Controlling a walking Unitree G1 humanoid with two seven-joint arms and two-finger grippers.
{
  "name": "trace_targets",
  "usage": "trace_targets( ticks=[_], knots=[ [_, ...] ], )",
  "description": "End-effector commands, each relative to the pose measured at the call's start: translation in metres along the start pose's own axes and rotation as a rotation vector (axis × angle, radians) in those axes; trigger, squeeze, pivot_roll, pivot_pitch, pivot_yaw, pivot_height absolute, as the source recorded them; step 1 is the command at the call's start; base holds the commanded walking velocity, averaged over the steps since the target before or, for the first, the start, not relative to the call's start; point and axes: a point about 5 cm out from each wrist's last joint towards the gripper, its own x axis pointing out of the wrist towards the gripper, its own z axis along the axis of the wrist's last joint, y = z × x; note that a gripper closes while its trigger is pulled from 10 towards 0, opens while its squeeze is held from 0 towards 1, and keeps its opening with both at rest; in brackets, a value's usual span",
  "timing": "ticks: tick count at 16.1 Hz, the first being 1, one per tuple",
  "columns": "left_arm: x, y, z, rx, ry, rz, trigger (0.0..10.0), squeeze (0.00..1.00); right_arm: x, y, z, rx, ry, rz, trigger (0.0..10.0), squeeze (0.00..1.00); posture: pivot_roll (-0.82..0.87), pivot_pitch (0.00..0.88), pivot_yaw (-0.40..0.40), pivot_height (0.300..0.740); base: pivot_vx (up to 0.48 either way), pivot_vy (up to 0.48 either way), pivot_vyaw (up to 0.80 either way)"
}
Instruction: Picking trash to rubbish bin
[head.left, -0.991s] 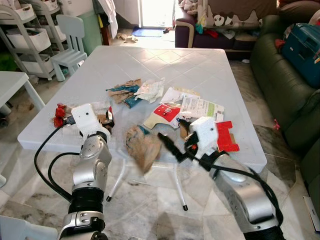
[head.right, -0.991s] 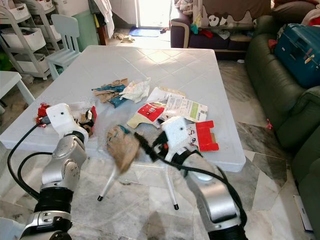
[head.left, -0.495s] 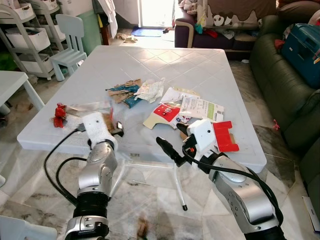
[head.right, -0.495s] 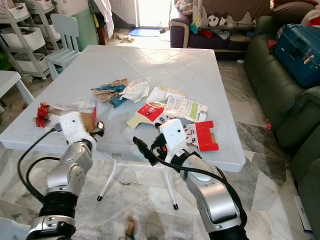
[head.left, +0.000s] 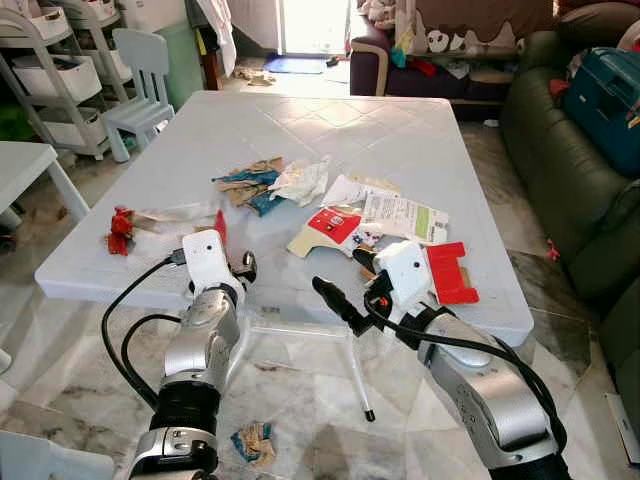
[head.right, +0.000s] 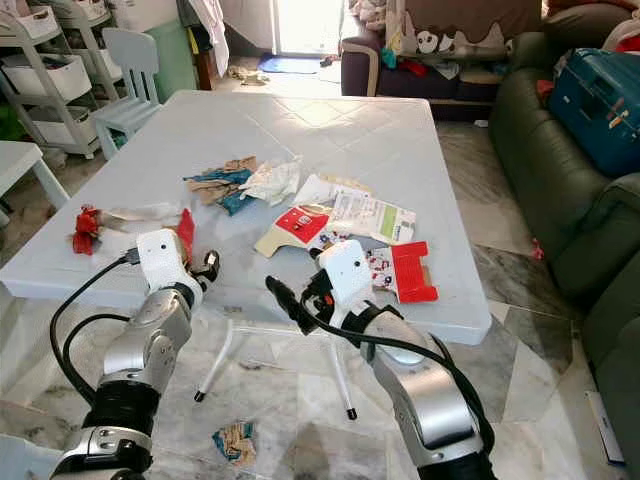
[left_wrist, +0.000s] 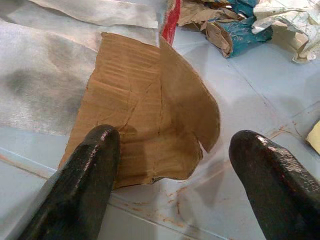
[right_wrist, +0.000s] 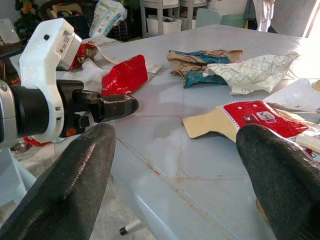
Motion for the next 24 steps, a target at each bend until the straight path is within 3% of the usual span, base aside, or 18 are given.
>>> trace_targets(
  ticks=[1, 9, 12, 20, 21, 22, 23, 24],
  knots=[
    [0.002, 0.000, -0.001, 0.007, 0.012, 0.000, 0.0, 0.00, -0.001, 0.001, 0.003, -0.011, -0.008, 0.006, 10.0, 0.00, -0.13, 0.000, -0.025, 0.740, 0.000, 0.000, 0.00],
    [0.001, -0.001, 0.003, 0.025, -0.040, -0.007, 0.0, 0.00, -0.001, 0.000, 0.002, -0.006, -0.007, -0.005, 10.0, 0.00, -0.13, 0.000, -0.025, 0.740, 0.000, 0.000, 0.00],
    [-0.002, -0.001, 0.014, 0.094, -0.147, 0.016, 0.0, 0.00, -0.001, -0.002, 0.001, -0.003, -0.008, -0.026, 10.0, 0.00, -0.13, 0.000, -0.027, 0.740, 0.000, 0.000, 0.00],
    [-0.003, -0.003, 0.009, 0.111, -0.140, -0.003, 0.0, 0.00, -0.001, -0.009, -0.002, -0.020, 0.009, -0.090, 10.0, 0.00, -0.13, 0.000, -0.033, 0.740, 0.000, 0.000, 0.00],
    [-0.003, -0.005, 0.008, 0.126, -0.137, -0.009, 4.5, 0.00, -0.001, -0.009, -0.002, -0.021, 0.009, -0.089, 10.0, 0.00, -0.13, 0.000, -0.035, 0.740, 0.000, 0.000, 0.00],
    [-0.003, -0.006, 0.007, 0.139, -0.133, -0.008, 10.0, 0.00, -0.001, -0.009, -0.003, -0.024, 0.010, -0.089, 10.0, 0.00, -0.13, 0.000, -0.034, 0.740, 0.000, 0.000, 0.00],
    [-0.003, -0.006, 0.007, 0.128, -0.137, -0.007, 6.3, 0.00, -0.001, -0.009, -0.003, -0.024, 0.009, -0.089, 10.0, 0.00, -0.13, 0.000, -0.034, 0.740, 0.000, 0.000, 0.00],
    [-0.003, -0.006, 0.008, 0.111, -0.143, -0.015, 0.0, 0.00, -0.001, -0.009, -0.003, -0.025, 0.010, -0.090, 10.0, 0.00, -0.13, 0.000, -0.034, 0.740, 0.000, 0.000, 0.00]
  ],
)
